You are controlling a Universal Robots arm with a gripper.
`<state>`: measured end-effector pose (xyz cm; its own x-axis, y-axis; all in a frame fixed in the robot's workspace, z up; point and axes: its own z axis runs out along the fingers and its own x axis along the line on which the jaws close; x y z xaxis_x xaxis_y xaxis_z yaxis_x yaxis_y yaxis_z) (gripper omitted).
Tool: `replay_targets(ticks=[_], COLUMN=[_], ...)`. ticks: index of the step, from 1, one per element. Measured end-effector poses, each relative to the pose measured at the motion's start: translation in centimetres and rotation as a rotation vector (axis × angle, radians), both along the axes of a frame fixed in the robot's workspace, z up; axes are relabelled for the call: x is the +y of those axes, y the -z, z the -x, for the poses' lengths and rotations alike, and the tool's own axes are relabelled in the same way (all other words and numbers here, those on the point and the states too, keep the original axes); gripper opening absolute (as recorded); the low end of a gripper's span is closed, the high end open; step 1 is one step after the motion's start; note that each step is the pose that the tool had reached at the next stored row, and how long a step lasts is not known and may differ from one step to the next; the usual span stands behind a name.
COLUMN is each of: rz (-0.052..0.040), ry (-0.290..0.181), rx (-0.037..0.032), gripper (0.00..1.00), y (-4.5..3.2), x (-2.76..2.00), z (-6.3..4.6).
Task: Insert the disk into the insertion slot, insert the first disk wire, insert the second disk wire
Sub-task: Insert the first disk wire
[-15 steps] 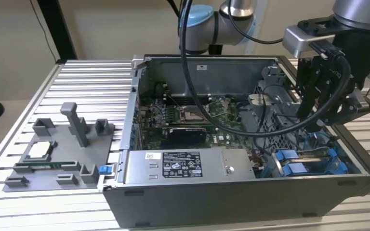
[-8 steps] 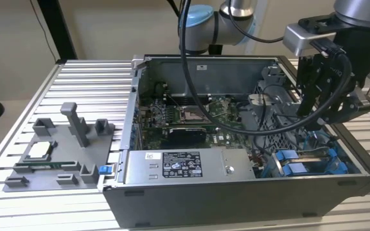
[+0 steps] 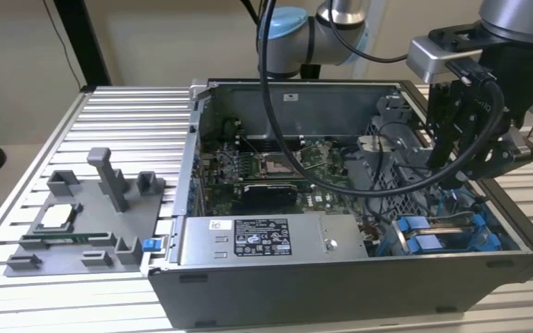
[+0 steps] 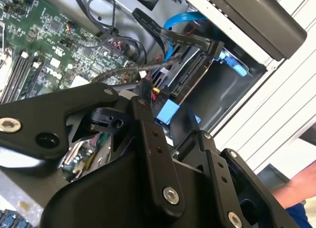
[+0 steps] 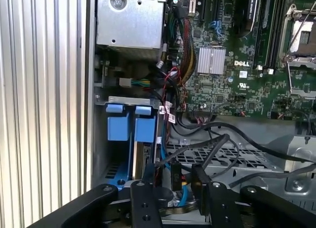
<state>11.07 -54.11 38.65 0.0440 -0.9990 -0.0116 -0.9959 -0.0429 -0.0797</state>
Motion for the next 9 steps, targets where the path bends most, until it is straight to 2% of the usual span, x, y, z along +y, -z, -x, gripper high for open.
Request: replay_targets(ticks=[9], rz=[-0.0021], ry=[0.000], rx=[0.0002], gripper=[1.00], y=[-0.01], x=[0.06], z=[0.00])
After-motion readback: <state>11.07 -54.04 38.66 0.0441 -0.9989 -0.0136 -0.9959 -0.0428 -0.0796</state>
